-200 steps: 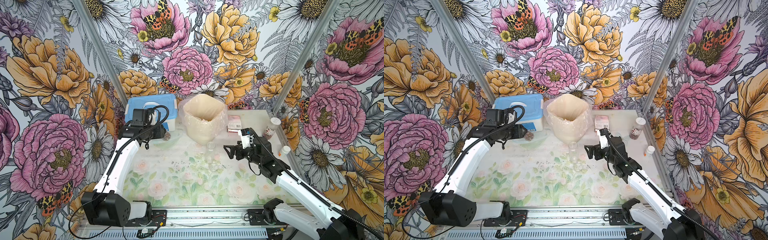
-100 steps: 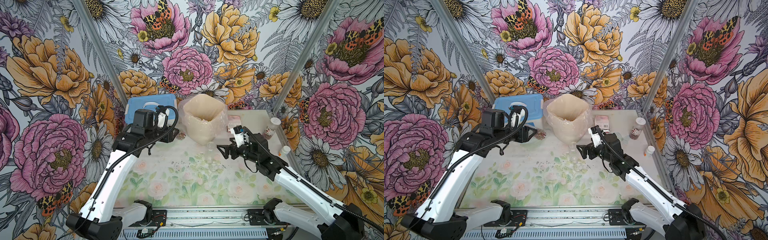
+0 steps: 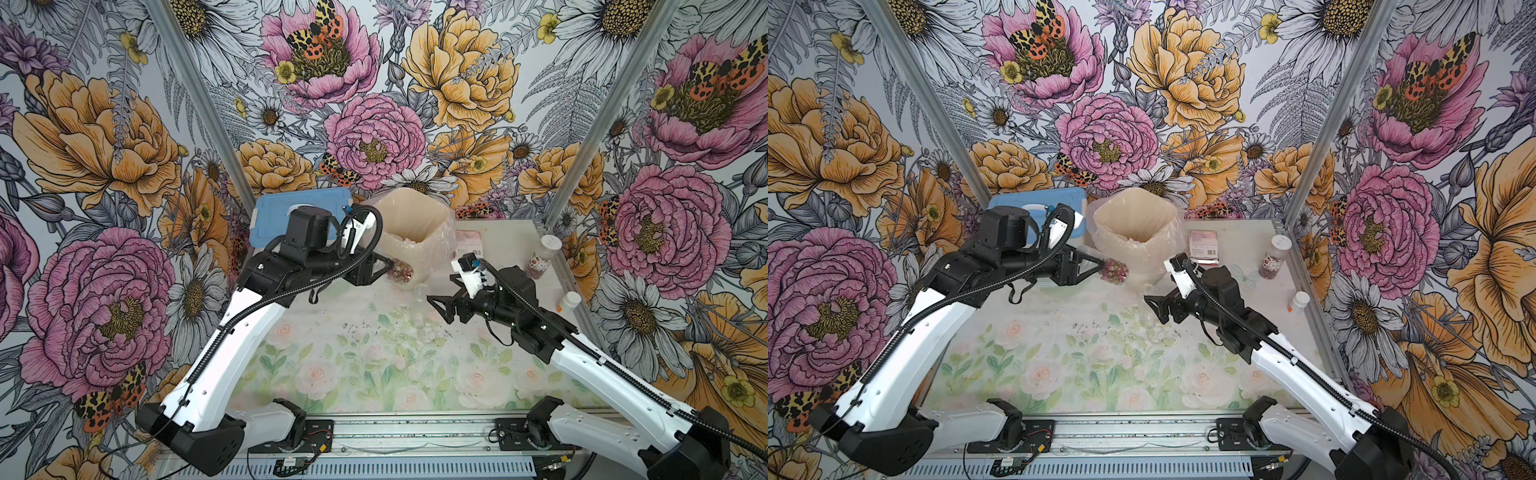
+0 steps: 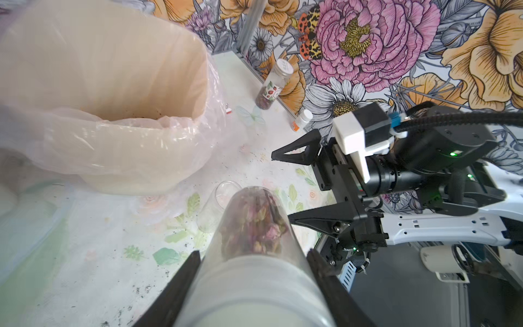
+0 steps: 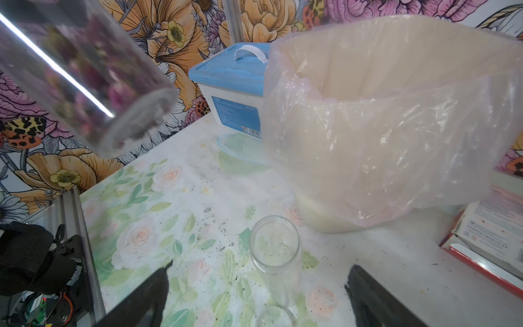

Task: Empty the moldy dried flower tea in the jars
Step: Pick up the jar from the center of the board.

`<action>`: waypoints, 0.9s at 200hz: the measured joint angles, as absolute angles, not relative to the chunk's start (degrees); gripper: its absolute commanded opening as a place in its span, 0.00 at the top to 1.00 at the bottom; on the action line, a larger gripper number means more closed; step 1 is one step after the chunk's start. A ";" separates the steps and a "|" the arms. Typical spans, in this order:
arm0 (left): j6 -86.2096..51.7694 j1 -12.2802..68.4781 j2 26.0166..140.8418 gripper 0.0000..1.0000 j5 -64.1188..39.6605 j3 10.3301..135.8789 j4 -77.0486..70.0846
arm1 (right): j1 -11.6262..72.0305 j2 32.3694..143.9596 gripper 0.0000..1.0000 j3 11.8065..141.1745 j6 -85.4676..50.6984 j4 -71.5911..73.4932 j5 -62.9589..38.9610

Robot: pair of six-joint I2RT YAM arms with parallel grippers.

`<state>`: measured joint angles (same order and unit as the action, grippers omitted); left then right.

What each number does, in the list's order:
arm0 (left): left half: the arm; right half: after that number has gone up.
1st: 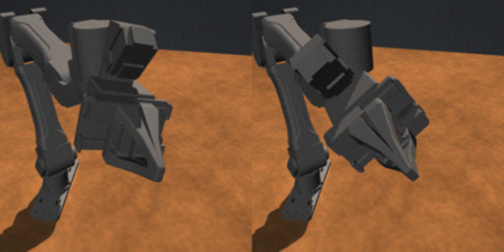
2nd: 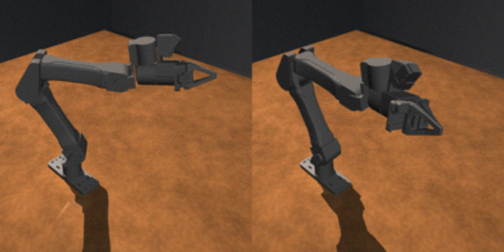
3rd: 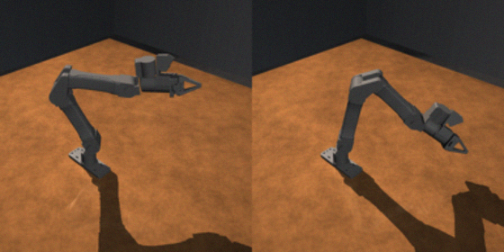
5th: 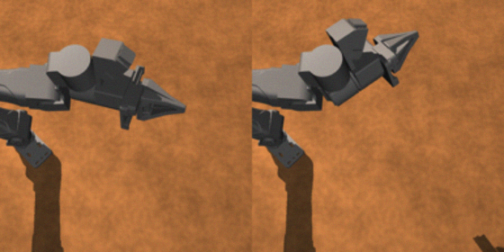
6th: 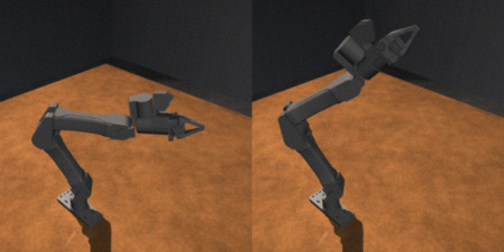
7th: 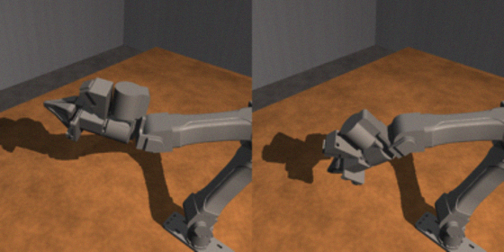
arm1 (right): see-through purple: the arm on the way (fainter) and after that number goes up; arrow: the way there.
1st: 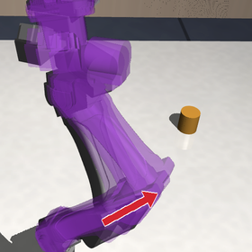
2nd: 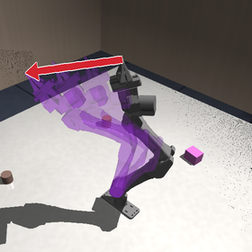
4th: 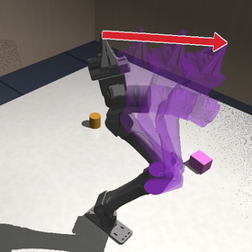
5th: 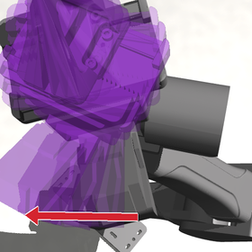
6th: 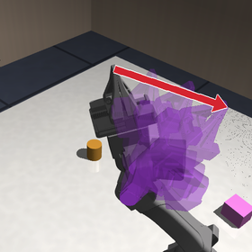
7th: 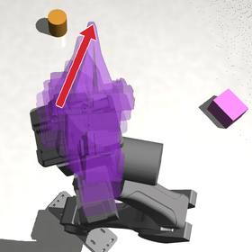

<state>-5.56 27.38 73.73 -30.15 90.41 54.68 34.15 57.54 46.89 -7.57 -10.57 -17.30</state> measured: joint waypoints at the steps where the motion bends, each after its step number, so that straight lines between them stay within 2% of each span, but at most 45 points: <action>1: -5.56 27.42 74.04 0.70 -30.37 90.41 54.70 | 34.15 57.47 0.03 46.89 -7.51 -10.57 -17.32; 66: -6.02 28.62 81.56 0.70 -36.56 91.53 54.89 | 35.59 56.01 0.04 47.16 -3.27 -10.52 -19.44; 180: -6.02 30.63 84.40 0.70 -40.23 92.90 54.89 | 38.79 64.58 0.06 54.41 1.48 -10.39 -19.77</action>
<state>-6.02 30.63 84.40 -40.23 92.90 54.89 38.79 64.58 54.41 1.48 -10.39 -19.77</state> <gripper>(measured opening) 0.554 0.951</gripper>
